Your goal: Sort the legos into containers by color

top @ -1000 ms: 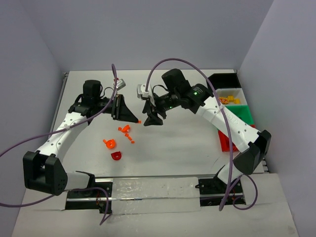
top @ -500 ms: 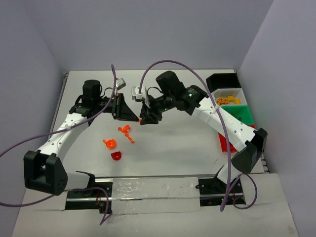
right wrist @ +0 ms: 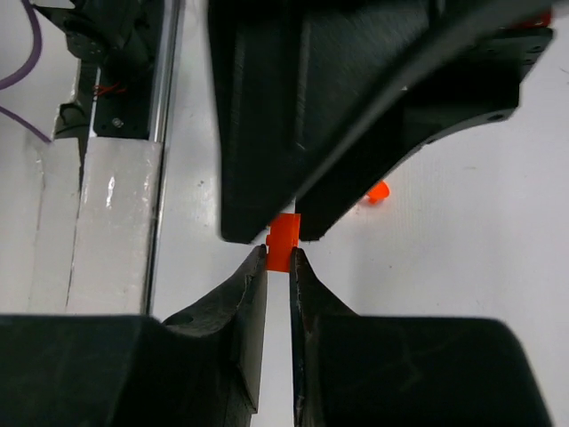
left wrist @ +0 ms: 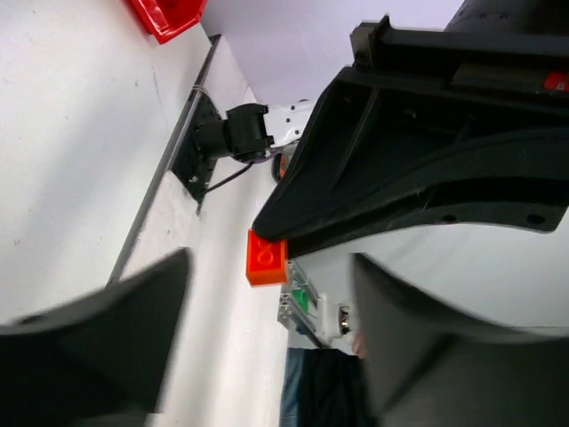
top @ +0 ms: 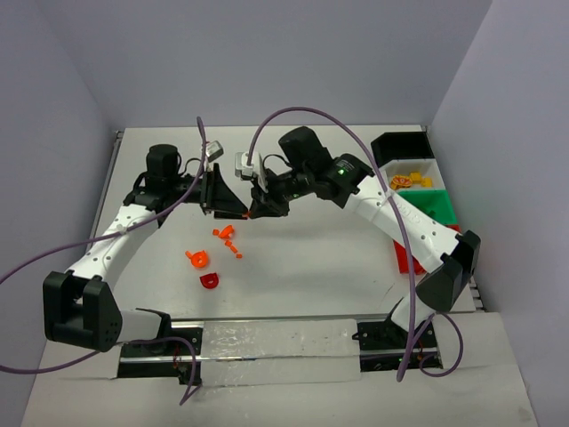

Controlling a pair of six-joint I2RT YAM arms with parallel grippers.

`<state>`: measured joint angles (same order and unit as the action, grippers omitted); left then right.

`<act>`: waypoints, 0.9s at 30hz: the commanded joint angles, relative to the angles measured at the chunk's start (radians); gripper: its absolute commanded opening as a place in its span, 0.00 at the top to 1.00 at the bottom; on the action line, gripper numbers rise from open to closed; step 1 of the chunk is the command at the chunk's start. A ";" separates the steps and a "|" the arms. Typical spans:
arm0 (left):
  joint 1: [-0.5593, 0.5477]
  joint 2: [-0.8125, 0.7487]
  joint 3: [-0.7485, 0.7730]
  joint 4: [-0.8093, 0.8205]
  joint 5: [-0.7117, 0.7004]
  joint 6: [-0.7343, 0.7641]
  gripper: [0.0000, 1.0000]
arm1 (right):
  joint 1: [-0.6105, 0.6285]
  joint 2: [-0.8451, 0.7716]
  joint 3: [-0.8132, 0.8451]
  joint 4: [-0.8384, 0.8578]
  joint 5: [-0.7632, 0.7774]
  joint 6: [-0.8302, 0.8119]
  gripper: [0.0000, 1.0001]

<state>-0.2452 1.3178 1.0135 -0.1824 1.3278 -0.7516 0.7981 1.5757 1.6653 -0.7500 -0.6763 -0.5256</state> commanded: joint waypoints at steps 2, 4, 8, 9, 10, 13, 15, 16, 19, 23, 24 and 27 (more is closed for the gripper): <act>0.078 -0.014 0.148 -0.244 -0.116 0.306 0.01 | -0.133 -0.029 -0.065 0.054 0.057 0.046 1.00; 0.098 -0.028 0.215 -0.315 -0.250 0.382 0.01 | -0.251 -0.031 -0.093 0.058 0.056 0.065 1.00; 0.099 -0.097 0.233 -0.345 -0.551 0.470 0.01 | -0.456 0.039 -0.063 0.040 0.149 0.095 1.00; 0.098 -0.112 0.224 -0.335 -0.602 0.482 0.01 | -0.550 0.064 -0.043 0.034 0.171 0.108 1.00; 0.098 -0.143 0.198 -0.299 -0.691 0.488 0.01 | -0.637 0.127 0.011 0.020 0.223 0.123 1.00; 0.098 -0.190 0.147 -0.230 -0.832 0.501 0.01 | -0.754 0.244 0.160 -0.020 0.288 0.144 1.00; 0.098 -0.198 0.147 -0.235 -0.926 0.538 0.01 | -0.830 0.380 0.268 -0.042 0.342 0.179 1.00; 0.097 -0.187 0.163 -0.256 -0.952 0.561 0.01 | -0.865 0.417 0.307 -0.057 0.355 0.190 1.00; 0.096 -0.114 0.231 -0.373 -0.996 0.616 0.01 | -0.918 0.553 0.467 -0.081 0.414 0.215 1.00; 0.096 -0.104 0.236 -0.388 -0.999 0.642 0.01 | -0.952 0.640 0.560 -0.066 0.453 0.228 1.00; 0.096 -0.109 0.225 -0.382 -0.993 0.645 0.01 | -0.957 0.661 0.564 -0.046 0.467 0.229 1.00; 0.096 -0.117 0.212 -0.372 -0.999 0.643 0.01 | -0.970 0.706 0.576 -0.004 0.499 0.238 1.00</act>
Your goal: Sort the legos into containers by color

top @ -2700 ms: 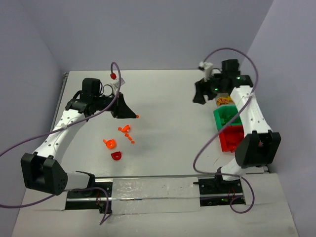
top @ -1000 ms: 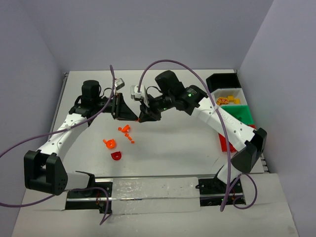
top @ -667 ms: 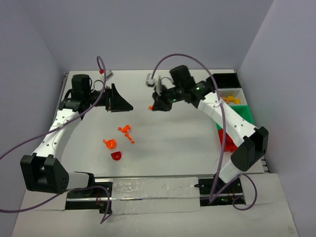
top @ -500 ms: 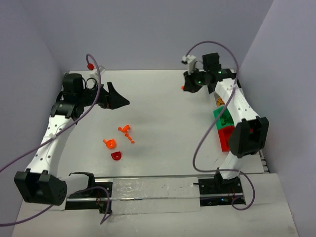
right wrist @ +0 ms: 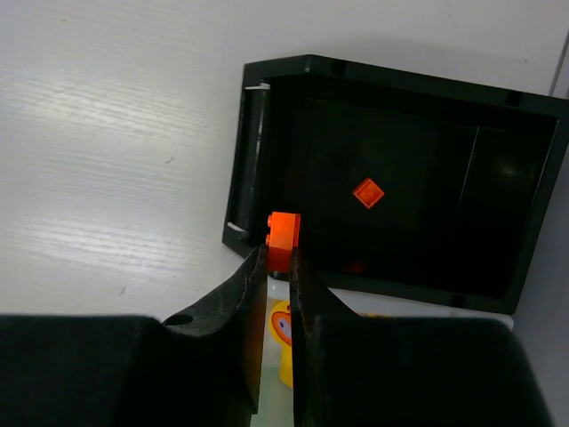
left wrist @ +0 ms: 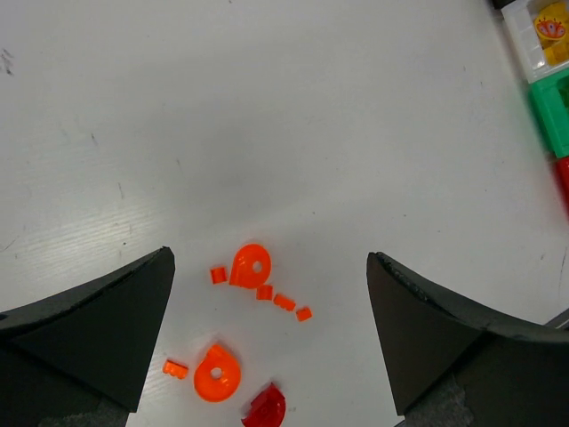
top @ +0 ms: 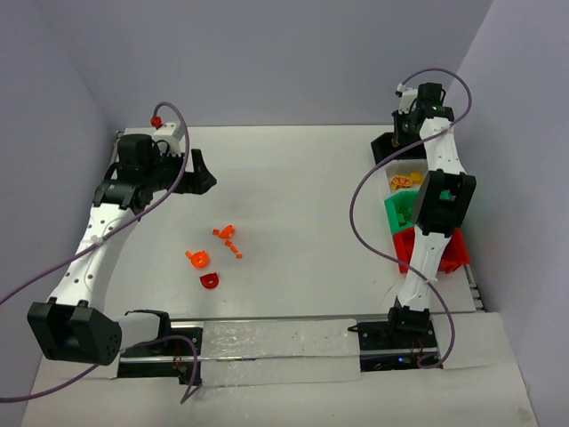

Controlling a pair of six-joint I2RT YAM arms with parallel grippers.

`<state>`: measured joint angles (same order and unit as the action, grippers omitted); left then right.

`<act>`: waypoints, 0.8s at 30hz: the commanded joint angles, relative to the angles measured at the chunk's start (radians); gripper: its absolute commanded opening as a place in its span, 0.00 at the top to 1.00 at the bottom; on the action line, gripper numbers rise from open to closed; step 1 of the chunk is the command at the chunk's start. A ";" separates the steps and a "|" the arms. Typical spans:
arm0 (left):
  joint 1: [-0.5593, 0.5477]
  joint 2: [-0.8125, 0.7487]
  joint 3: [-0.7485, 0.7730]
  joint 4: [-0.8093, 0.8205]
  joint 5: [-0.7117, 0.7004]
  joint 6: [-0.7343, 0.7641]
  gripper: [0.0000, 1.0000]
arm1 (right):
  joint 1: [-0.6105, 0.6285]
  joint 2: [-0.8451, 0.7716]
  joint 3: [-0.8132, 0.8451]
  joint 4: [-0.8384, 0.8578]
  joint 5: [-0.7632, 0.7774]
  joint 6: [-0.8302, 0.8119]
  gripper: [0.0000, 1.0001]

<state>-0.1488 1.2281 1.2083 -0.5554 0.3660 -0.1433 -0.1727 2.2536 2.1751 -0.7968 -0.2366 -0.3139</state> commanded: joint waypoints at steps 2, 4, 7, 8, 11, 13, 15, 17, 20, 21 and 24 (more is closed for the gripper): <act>0.000 -0.022 0.017 -0.005 -0.048 0.040 0.01 | 0.000 0.054 0.080 0.060 0.074 0.031 1.00; 0.000 -0.022 0.013 -0.008 -0.055 0.043 0.01 | -0.001 0.069 0.084 0.085 0.089 0.042 1.00; 0.000 -0.022 0.005 -0.012 -0.061 0.046 0.01 | -0.002 0.086 0.069 0.142 0.122 0.054 1.00; 0.000 -0.022 0.003 -0.016 -0.060 0.050 0.01 | -0.004 0.093 0.073 0.151 0.128 0.058 1.00; 0.000 -0.015 0.002 -0.038 -0.043 0.071 0.01 | -0.003 0.118 0.101 0.154 0.138 0.075 0.88; 0.000 -0.008 0.002 -0.062 -0.029 0.098 0.01 | -0.004 0.122 0.103 0.156 0.140 0.080 0.69; 0.000 -0.005 -0.005 -0.080 -0.019 0.127 0.01 | -0.004 0.109 0.094 0.155 0.138 0.092 0.37; 0.000 -0.006 -0.013 -0.091 -0.019 0.170 0.01 | -0.004 0.098 0.083 0.149 0.133 0.100 0.15; 0.000 -0.018 -0.052 -0.097 -0.019 0.227 0.01 | -0.002 0.044 0.058 0.132 0.098 0.110 0.03; 0.000 -0.022 -0.070 -0.098 -0.022 0.241 0.01 | -0.001 0.016 0.051 0.123 0.079 0.114 0.01; -0.003 -0.020 -0.111 -0.108 -0.039 0.300 0.05 | 0.005 -0.068 0.008 0.089 0.025 0.122 0.00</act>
<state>-0.1486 1.2214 1.1401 -0.6348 0.3256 0.0497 -0.1738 2.3552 2.2106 -0.6941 -0.1403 -0.2171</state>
